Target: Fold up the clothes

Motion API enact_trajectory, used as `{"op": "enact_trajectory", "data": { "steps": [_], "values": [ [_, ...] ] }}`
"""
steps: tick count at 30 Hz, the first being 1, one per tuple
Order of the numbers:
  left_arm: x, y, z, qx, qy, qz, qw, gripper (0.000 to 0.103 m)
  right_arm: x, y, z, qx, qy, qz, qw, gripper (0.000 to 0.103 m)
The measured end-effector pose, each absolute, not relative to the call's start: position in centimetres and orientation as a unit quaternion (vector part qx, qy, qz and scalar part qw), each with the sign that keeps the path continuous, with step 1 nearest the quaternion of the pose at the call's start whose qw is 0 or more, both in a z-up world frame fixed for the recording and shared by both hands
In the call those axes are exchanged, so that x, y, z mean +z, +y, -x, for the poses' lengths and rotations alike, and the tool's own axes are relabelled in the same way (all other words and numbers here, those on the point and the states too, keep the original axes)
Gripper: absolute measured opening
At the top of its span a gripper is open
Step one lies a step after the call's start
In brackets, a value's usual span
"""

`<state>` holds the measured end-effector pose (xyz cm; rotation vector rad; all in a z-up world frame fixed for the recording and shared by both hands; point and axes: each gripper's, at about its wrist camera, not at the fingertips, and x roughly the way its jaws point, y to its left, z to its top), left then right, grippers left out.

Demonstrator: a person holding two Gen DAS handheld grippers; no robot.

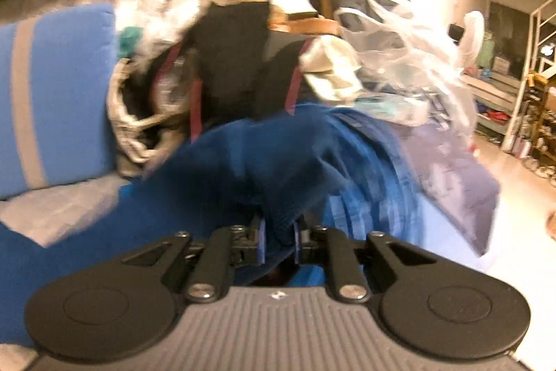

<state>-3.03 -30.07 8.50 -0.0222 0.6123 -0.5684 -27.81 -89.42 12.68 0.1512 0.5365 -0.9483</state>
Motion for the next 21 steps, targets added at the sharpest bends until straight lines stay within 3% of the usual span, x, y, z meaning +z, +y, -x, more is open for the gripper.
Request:
{"op": "enact_trajectory", "data": {
  "steps": [10, 11, 12, 13, 15, 17, 21],
  "values": [
    [8.6, -29.7, 2.9, -0.270, 0.296, 0.017, 0.916, 0.084, 9.1, -91.1, 29.2, -0.487, 0.306, -0.113, 0.810, 0.015],
    [8.6, -29.7, 2.9, -0.270, 0.296, 0.017, 0.916, 0.084, 8.7, -91.0, 29.4, -0.490, 0.307, -0.116, 0.808, 0.020],
    [8.6, -29.7, 2.9, -0.270, 0.296, 0.017, 0.916, 0.084, 8.4, -90.9, 29.4, -0.493, 0.309, -0.116, 0.805, 0.040],
    [8.6, -29.7, 2.9, -0.270, 0.295, 0.018, 0.916, 0.084, 8.2, -90.8, 29.5, -0.497, 0.311, -0.115, 0.802, 0.044],
    [8.6, -29.6, 2.9, -0.271, 0.295, 0.019, 0.916, 0.084, 7.9, -90.7, 29.8, -0.504, 0.312, -0.133, 0.795, 0.072],
    [8.6, -29.6, 2.9, -0.271, 0.294, 0.019, 0.916, 0.084, 7.9, -90.4, 30.4, -0.506, 0.305, -0.162, 0.790, 0.090],
    [8.6, -29.5, 2.9, -0.271, 0.294, 0.021, 0.916, 0.084, 8.3, -88.4, 30.6, -0.499, 0.299, -0.196, 0.789, 0.099]
  ]
}}
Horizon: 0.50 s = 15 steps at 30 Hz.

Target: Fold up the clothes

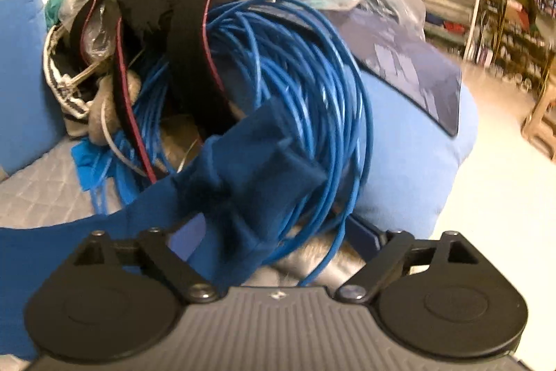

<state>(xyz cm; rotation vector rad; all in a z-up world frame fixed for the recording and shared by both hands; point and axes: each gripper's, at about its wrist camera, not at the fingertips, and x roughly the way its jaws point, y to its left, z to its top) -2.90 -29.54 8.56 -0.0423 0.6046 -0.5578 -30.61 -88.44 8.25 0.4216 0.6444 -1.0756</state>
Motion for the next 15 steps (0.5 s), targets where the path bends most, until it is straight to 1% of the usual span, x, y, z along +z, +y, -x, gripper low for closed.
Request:
{"op": "enact_trajectory", "data": {
  "steps": [5, 9, 15],
  "values": [
    [8.5, -29.2, 2.7, -0.266, 0.294, 0.031, 0.917, 0.084, 9.8, -84.1, 28.6, -0.460, 0.284, -0.183, 0.821, 0.103],
    [8.4, -28.8, 2.4, -0.259, 0.296, 0.045, 0.918, 0.084, 11.3, -79.8, 25.5, -0.412, 0.276, -0.138, 0.857, 0.103],
    [8.4, -28.6, 2.2, -0.255, 0.296, 0.048, 0.919, 0.084, 12.9, -74.0, 20.6, -0.329, 0.275, -0.112, 0.897, 0.103]
  ]
}}
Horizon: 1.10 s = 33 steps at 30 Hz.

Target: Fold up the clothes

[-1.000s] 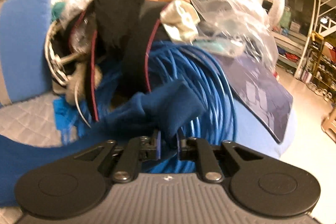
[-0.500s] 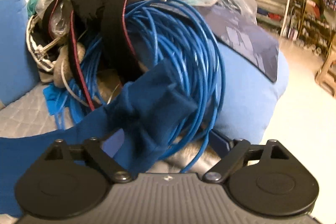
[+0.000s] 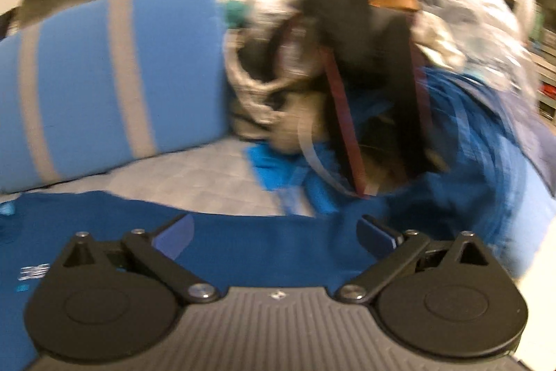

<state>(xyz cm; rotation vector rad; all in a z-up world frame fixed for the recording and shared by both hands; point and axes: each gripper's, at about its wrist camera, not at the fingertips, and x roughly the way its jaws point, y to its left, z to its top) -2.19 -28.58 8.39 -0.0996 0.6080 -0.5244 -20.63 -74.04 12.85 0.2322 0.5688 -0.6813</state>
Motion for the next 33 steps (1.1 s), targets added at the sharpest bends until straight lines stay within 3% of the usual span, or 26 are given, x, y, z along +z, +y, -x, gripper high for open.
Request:
{"op": "enact_trajectory", "data": {
  "steps": [21, 33],
  "values": [
    [9.3, -27.3, 2.7, -0.258, 0.256, 0.083, 0.928, 0.084, 13.9, -57.7, 7.3, -0.170, 0.286, -0.091, 0.939, 0.103],
    [14.2, -24.3, 4.6, -0.177, 0.171, 0.027, 0.969, 0.084, 14.1, -50.6, 4.1, -0.145, 0.250, -0.193, 0.938, 0.103]
  ]
}}
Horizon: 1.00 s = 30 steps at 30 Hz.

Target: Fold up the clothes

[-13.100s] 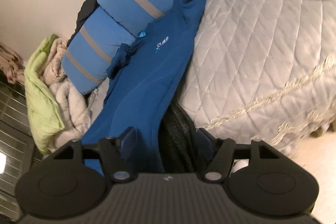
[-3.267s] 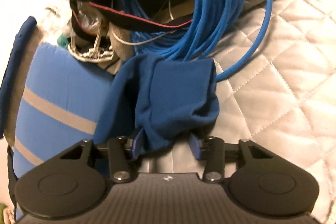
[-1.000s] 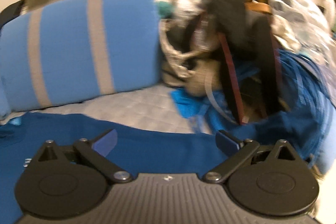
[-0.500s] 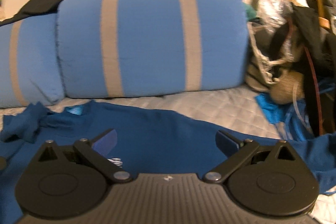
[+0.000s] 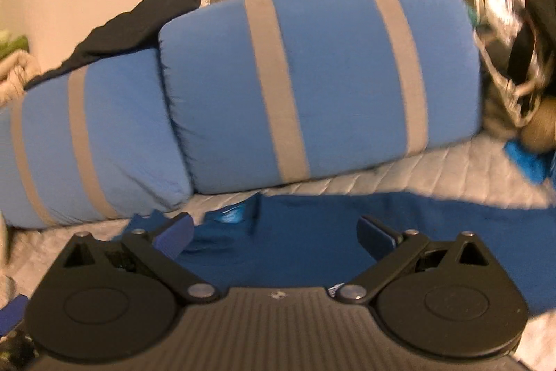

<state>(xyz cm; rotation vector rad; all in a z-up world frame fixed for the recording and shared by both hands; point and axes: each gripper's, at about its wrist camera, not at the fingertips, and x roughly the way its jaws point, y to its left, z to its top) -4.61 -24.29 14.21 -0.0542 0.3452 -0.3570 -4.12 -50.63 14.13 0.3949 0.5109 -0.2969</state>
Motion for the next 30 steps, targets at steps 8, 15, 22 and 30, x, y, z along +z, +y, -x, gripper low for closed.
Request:
{"op": "enact_trajectory", "data": {
  "steps": [8, 15, 22, 30],
  "values": [
    [16.5, -22.0, 2.9, -0.162, 0.152, -0.053, 0.973, 0.084, 8.9, -48.2, 4.2, -0.116, 0.265, -0.206, 0.935, 0.103],
    [15.1, -20.4, -0.6, -0.169, 0.180, -0.069, 0.966, 0.084, 9.2, -48.1, 4.4, -0.112, 0.258, -0.184, 0.942, 0.103],
    [13.6, -19.1, -3.6, -0.181, 0.218, -0.046, 0.958, 0.084, 8.8, -48.1, 3.9, -0.104, 0.278, -0.189, 0.936, 0.103],
    [11.9, -20.5, -7.1, -0.224, 0.251, -0.027, 0.941, 0.084, 8.2, -48.2, 3.5, -0.101, 0.297, -0.196, 0.929, 0.103]
  ]
}}
